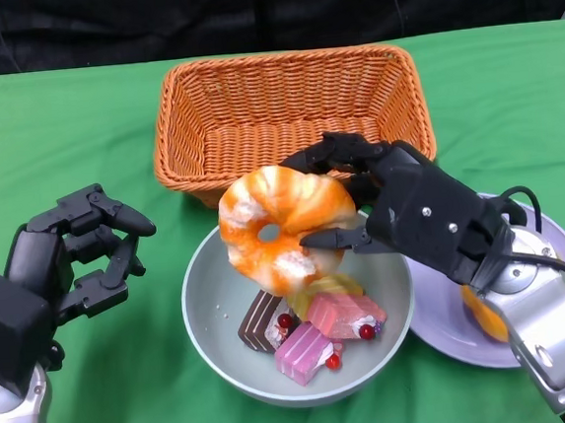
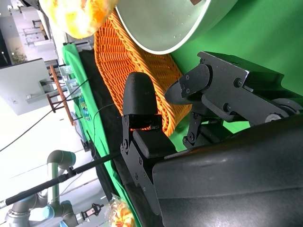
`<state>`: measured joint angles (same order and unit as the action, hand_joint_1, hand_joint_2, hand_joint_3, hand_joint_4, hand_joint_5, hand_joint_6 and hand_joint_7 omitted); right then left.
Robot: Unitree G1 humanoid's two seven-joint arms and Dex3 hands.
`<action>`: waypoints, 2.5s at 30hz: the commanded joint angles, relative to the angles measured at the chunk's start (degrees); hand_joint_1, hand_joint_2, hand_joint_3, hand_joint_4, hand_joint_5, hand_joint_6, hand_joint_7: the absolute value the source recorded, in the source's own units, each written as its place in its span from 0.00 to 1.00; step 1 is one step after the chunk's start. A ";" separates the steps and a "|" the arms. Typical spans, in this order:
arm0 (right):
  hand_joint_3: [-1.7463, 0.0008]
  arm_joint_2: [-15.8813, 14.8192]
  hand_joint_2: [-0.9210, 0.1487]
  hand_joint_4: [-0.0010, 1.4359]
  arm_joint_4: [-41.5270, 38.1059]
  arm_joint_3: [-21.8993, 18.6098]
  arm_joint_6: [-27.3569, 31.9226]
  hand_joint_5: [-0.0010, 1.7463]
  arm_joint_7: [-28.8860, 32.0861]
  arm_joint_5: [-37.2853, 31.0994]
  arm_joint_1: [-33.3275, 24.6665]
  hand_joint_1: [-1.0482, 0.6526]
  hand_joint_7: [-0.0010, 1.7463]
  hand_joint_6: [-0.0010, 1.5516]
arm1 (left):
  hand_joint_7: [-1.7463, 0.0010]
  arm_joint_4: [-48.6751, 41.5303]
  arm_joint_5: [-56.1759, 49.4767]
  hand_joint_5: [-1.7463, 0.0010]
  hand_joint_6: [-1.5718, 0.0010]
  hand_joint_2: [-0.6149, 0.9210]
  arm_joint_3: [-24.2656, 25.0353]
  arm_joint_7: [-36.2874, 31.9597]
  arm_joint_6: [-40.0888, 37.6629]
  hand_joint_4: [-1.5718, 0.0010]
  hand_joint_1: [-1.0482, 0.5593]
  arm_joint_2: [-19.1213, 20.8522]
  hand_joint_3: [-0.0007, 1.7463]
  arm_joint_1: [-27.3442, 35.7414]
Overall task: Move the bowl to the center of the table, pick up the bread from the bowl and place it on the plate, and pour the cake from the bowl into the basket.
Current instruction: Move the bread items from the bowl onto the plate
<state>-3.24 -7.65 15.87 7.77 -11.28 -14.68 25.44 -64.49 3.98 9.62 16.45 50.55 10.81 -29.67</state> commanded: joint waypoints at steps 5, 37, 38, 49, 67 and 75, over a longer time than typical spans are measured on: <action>0.93 1.56 0.00 0.53 0.09 -2.95 -0.25 0.86 0.70 3.78 0.12 0.41 0.39 0.54 | 0.33 -0.62 -0.14 0.11 0.49 0.86 0.31 -0.27 -0.16 0.51 0.66 1.01 0.50 -0.10; 0.89 -1.22 0.00 0.44 15.66 -22.75 12.51 0.91 1.08 21.78 -10.40 0.45 0.72 0.37 | 0.33 -0.78 0.81 0.10 0.49 0.86 1.06 1.88 0.15 0.51 0.66 1.51 0.50 -0.28; 0.89 -1.29 0.00 0.44 16.06 -23.44 12.99 0.92 1.62 22.06 -10.85 0.45 0.72 0.37 | 0.33 -0.72 0.93 0.10 0.49 0.86 1.10 1.94 -0.08 0.51 0.66 1.50 0.50 -0.28; 0.86 -3.53 0.00 0.40 17.94 -26.66 14.77 0.95 4.83 22.54 -15.13 0.48 0.73 0.34 | 0.33 -1.11 1.37 0.10 0.49 0.85 1.31 2.51 -0.29 0.51 0.67 1.85 0.51 -0.57; 0.87 -6.38 0.00 0.41 9.34 -23.55 12.44 0.90 4.42 17.99 -18.77 0.50 0.69 0.35 | 0.33 -1.21 1.61 0.11 0.50 0.85 1.33 2.91 -0.71 0.51 0.67 1.95 0.52 -0.64; 0.87 -6.36 0.00 0.41 9.09 -23.55 12.13 0.90 4.39 17.87 -18.73 0.50 0.69 0.35 | 0.33 -1.20 1.69 0.10 0.50 0.85 1.29 2.95 -0.72 0.52 0.67 1.96 0.52 -0.63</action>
<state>-8.37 1.50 -7.26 20.61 -6.88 3.24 6.45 -65.43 5.23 10.35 18.82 50.33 11.78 -29.73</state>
